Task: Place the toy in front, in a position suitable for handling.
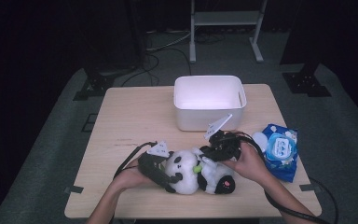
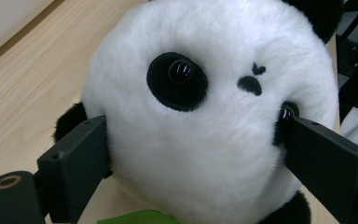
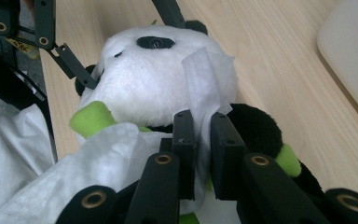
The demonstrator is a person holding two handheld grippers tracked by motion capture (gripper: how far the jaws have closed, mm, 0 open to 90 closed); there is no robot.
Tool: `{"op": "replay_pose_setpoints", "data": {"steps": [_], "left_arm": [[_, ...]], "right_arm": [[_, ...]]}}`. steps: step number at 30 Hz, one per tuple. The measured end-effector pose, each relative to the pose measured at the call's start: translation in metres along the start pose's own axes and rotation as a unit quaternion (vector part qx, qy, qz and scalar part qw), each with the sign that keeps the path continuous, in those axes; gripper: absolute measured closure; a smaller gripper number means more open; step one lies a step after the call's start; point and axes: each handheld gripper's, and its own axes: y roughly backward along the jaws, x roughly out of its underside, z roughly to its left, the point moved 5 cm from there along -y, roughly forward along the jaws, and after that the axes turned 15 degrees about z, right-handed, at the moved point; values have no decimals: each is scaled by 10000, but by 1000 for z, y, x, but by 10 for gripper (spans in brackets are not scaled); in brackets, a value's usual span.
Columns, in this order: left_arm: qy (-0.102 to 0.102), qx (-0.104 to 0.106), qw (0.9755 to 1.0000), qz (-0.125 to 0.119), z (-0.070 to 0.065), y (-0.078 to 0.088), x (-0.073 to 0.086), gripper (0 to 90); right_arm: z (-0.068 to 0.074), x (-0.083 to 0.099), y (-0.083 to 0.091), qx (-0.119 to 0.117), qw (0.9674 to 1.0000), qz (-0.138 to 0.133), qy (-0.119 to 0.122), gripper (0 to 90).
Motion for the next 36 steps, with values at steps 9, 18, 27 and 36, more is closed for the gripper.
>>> {"op": "replay_pose_setpoints", "data": {"steps": [9, 18, 27, 36], "left_arm": [[-104, 48, 9999, 12, 0, 2, 1, 80], [-119, 212, 9996, -131, 2, 9, 5, 73], [5, 409, 9991, -95, 6, 6, 14, 139], [-60, 400, 9991, -123, 4, 5, 13, 146]], "right_arm": [[1, 3, 3, -253, 9997, -71, 6, 822], [8, 5, 2, -347, 9993, 40, 112, 834], [19, -17, -6, -400, 9987, 122, 305, 844], [21, -57, -14, -490, 9974, 188, 499, 845]]}}
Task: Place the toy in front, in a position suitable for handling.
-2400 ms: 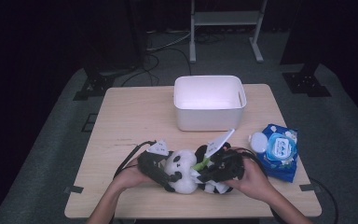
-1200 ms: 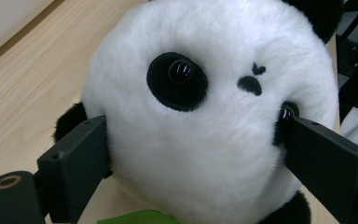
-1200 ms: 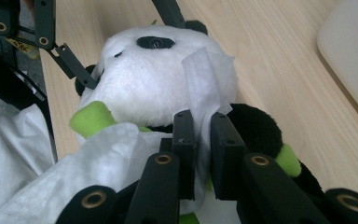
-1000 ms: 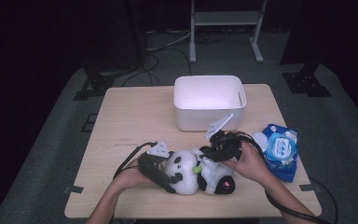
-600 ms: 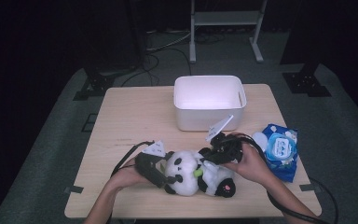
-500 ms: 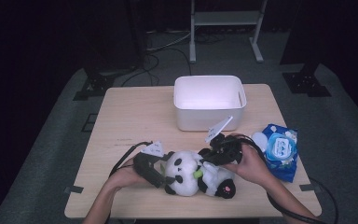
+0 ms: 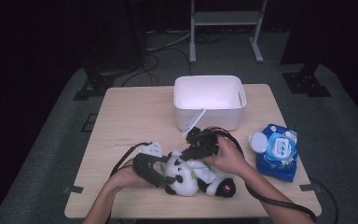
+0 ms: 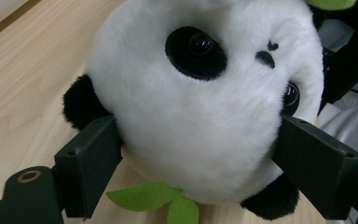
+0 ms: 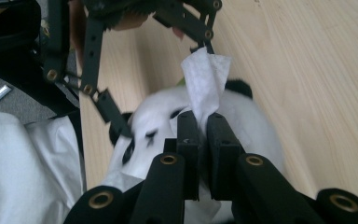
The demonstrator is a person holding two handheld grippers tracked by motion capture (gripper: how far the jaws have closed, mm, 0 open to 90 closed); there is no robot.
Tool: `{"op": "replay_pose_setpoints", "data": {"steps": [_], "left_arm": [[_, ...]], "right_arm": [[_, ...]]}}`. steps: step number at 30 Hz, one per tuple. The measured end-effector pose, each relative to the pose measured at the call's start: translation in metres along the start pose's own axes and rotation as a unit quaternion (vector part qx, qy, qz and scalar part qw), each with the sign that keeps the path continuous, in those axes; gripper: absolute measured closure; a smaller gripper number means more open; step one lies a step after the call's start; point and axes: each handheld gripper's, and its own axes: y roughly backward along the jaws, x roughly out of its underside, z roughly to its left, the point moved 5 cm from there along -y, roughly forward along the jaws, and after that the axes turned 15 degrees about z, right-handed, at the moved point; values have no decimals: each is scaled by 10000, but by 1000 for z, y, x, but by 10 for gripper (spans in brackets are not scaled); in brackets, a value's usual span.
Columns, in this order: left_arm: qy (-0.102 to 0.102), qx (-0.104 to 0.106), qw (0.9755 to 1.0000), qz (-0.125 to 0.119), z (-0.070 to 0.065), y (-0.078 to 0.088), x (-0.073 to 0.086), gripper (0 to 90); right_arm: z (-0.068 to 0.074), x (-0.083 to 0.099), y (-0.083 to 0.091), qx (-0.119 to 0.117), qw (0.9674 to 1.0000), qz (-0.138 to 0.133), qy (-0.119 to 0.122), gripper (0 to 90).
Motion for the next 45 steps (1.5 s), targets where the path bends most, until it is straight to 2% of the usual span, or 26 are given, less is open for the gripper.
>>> {"op": "replay_pose_setpoints", "data": {"steps": [2, 5, 10, 13, 16, 18, 20, 22, 24, 25, 28, 29, 32, 38, 40, 41, 45], "left_arm": [[-41, -8, 10000, 19, -1, -1, 0, 147], [-42, 17, 10000, 4, -1, 0, 1, 149], [-8, 28, 10000, -5, 0, -1, 2, 154], [9, 45, 10000, -18, 1, -1, 2, 153], [10, 30, 10000, -4, 1, -1, 2, 153], [13, 53, 10000, 31, 2, -1, 2, 153], [27, 54, 10000, 26, 2, -1, 2, 153], [49, 61, 10000, 6, 3, -1, 2, 153], [52, 62, 10000, 4, 3, -1, 2, 153], [74, 63, 10000, -1, 2, -1, 1, 153], [67, 60, 10000, 17, 2, -1, 1, 153], [58, 54, 10000, 35, 2, -1, 1, 153], [59, 43, 10000, 41, 2, -1, 1, 153], [53, 44, 10000, 44, 2, -1, 2, 153], [55, 43, 10000, 42, 3, -1, 2, 152], [79, 33, 10000, 37, 3, -1, 1, 152], [104, 12, 9999, 41, 3, -2, 1, 152]], "right_arm": [[-4, -14, -9, -33, 9999, 153, 48, 845], [-8, -21, -17, -6, 9997, 239, 40, 845], [-17, -22, -21, -5, 9997, 245, -29, 845], [-24, -13, -14, 70, 9996, 207, -186, 845], [-26, -5, -9, 116, 9994, 229, -219, 845], [-29, 10, -2, 200, 9990, 246, -329, 845], [-29, 14, -1, 204, 9989, 232, -352, 844], [-29, 30, 4, 201, 9984, 242, -468, 845], [-28, 33, 5, 182, 9985, 219, -470, 844], [-25, 38, 6, 122, 9987, 150, -468, 844], [-20, 37, 7, 118, 9989, 167, -430, 844], [-15, 34, 6, 120, 9993, 176, -315, 844], [-10, 28, 4, 126, 9995, 191, -226, 843], [8, 7, 3, -49, 9999, 81, 84, 842], [11, 5, 2, -62, 9998, 100, 143, 842], [17, 2, 0, -78, 9997, 119, 212, 842], [23, 2, -1, -113, 9995, 146, 267, 842]]}}
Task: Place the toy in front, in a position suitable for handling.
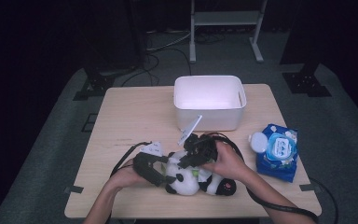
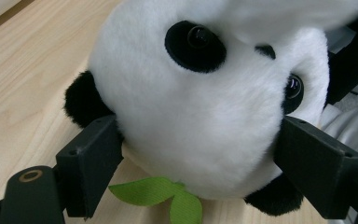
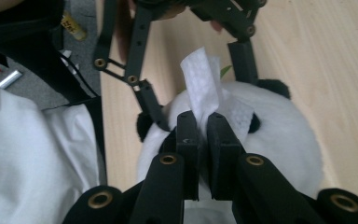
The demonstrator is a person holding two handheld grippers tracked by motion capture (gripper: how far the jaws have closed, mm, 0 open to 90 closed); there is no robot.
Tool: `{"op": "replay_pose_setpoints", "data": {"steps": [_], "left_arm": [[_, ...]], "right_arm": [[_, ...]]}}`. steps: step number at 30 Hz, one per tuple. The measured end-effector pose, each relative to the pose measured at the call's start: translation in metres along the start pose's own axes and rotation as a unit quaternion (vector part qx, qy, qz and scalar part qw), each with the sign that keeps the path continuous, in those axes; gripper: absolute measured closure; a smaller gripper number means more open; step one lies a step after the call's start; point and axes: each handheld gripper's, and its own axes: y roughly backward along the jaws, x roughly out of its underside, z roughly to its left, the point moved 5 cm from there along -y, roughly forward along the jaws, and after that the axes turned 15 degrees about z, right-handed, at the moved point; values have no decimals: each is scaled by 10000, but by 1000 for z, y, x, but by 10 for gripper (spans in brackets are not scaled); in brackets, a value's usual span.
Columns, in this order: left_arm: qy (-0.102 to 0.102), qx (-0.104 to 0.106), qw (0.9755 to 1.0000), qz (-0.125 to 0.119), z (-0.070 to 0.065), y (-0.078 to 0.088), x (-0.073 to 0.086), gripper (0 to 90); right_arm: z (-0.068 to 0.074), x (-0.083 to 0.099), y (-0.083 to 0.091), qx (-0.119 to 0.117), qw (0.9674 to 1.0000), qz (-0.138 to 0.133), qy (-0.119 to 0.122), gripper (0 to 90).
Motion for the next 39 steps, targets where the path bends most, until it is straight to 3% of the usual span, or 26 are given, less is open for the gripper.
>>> {"op": "replay_pose_setpoints", "data": {"steps": [6, 15, 16, 22, 25, 32, 39], "left_arm": [[39, -79, 10000, -38, -1, -3, -4, 152], [-8, -47, 10000, -9, 2, 6, 0, 152], [5, -148, 9999, 62, 5, 10, 3, 152], [157, -199, 9997, -46, 11, 19, 9, 152], [178, -181, 9997, 53, 14, 16, 13, 152], [157, -156, 9997, 79, 14, 15, 15, 151], [183, -172, 9997, 41, 16, 18, 17, 151]], "right_arm": [[11, 6, -5, -31, 9998, 161, 107, 841], [14, 24, 1, -35, 9998, 208, -11, 840], [15, 23, 1, -20, 9998, 218, 12, 840], [21, 16, -5, 25, 9995, 299, 135, 839], [21, 8, -9, 39, 9992, 342, 188, 837], [16, -9, -16, 60, 9990, 388, 233, 838], [4, -11, -12, 127, 9993, 323, 121, 839]]}}
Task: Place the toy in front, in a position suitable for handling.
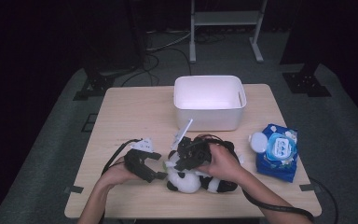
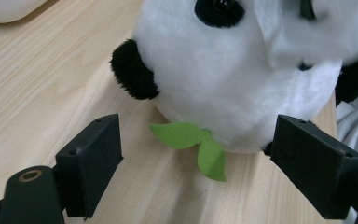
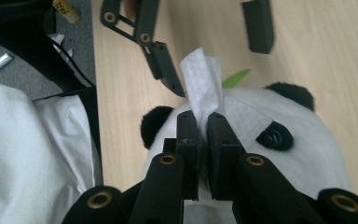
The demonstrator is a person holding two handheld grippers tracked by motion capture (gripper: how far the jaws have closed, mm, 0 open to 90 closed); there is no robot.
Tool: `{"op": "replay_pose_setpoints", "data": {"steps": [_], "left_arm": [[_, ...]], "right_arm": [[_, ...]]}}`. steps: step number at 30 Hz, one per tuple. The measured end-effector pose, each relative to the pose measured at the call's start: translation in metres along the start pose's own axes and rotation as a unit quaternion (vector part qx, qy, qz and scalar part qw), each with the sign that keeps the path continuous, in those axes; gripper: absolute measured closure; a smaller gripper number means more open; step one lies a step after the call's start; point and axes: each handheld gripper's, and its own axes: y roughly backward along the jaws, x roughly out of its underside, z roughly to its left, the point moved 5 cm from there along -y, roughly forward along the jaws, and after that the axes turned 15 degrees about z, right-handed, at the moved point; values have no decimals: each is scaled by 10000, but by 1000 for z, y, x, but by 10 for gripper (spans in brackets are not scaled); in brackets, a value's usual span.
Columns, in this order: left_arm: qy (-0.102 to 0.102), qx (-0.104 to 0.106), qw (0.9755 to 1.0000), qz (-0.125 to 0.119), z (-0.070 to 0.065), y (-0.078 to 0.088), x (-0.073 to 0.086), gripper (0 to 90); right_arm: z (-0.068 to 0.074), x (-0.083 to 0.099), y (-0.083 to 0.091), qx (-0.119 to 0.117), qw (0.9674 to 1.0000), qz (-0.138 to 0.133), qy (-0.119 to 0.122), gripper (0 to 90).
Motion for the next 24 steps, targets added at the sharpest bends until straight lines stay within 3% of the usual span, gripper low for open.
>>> {"op": "replay_pose_setpoints", "data": {"steps": [5, 19, 24], "left_arm": [[-38, 62, 10000, 52, -3, -5, -2, 151], [-104, 139, 9997, 195, -8, -16, -4, 151], [-119, 136, 9996, 233, -8, -18, -5, 151]], "right_arm": [[-7, 12, 7, -33, 9998, -94, -163, 841], [-10, 44, 15, -93, 9989, -140, -432, 840], [-7, 43, 14, -90, 9990, -142, -403, 839]]}}
